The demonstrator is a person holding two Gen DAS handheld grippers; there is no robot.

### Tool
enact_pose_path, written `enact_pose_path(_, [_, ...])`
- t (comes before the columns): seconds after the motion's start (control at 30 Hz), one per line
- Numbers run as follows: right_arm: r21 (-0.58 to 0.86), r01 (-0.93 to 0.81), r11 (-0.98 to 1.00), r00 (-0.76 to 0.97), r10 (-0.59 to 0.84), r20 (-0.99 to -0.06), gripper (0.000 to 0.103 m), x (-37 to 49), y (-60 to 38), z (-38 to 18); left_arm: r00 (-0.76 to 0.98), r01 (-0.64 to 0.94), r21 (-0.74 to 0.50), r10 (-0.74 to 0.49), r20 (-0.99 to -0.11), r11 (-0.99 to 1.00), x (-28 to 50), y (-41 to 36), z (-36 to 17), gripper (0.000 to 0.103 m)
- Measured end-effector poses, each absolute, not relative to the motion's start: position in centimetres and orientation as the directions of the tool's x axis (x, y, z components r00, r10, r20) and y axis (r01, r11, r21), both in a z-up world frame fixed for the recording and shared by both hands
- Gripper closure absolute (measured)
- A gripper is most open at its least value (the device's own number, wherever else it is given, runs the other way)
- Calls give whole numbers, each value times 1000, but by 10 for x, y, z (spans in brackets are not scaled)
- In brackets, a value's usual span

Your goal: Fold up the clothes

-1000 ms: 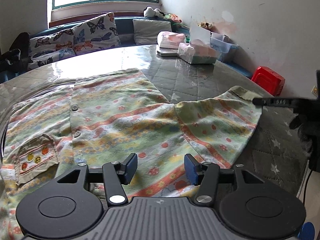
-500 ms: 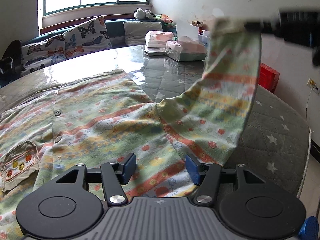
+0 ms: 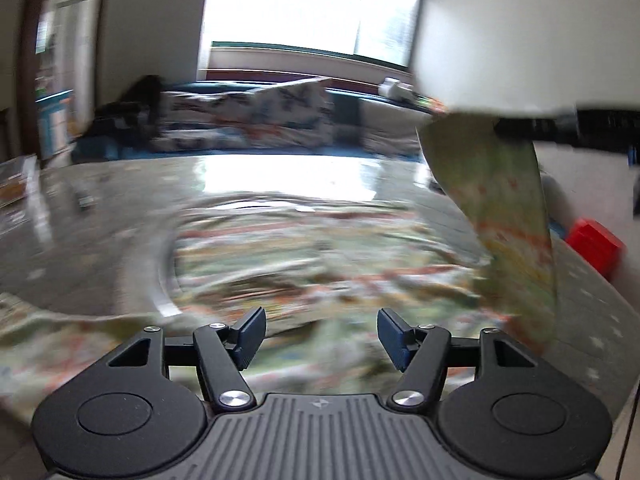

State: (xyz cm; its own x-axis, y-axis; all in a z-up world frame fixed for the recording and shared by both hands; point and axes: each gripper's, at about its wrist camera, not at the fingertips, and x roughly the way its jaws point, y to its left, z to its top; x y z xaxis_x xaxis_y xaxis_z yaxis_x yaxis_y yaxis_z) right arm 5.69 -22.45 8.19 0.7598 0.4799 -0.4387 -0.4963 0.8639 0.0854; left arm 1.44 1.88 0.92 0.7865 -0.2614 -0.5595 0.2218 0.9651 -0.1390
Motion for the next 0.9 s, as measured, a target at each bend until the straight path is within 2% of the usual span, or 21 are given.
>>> enact_pose_path(0.2, [102, -536, 838, 704, 511, -493, 92, 57, -206, 66, 798, 106, -167, -184, -574, 980, 4, 59, 2, 38])
enact_pose_path(0.27, [108, -549, 829, 685, 520, -511, 84, 57, -200, 60, 800, 94, -172, -177, -573, 981, 5, 63, 3, 38])
enact_pose_path(0.37, [118, -567, 815, 655, 533, -536, 82, 58, -191, 52, 806, 92, -175, -177, -565, 980, 7, 64, 7, 38])
enact_pose_path(0.43, [125, -579, 806, 634, 541, -552, 82, 58, -185, 47, 811, 101, -177, -184, -556, 979, 9, 62, 11, 38])
enact_pose_path(0.63, [55, -533, 844, 644, 447, -621, 82, 60, -222, 41, 811, 171, -181, -242, -532, 969, 17, 39, 16, 38])
enact_pose_path(0.8, [26, -495, 869, 605, 366, -707, 82, 55, -248, 5, 780, 249, -183, -309, -545, 951, 25, 10, 9, 39])
enact_pose_path(0.9, [20, -469, 883, 584, 327, -743, 82, 53, -261, -12, 757, 295, -182, -346, -555, 938, 30, -7, 4, 46])
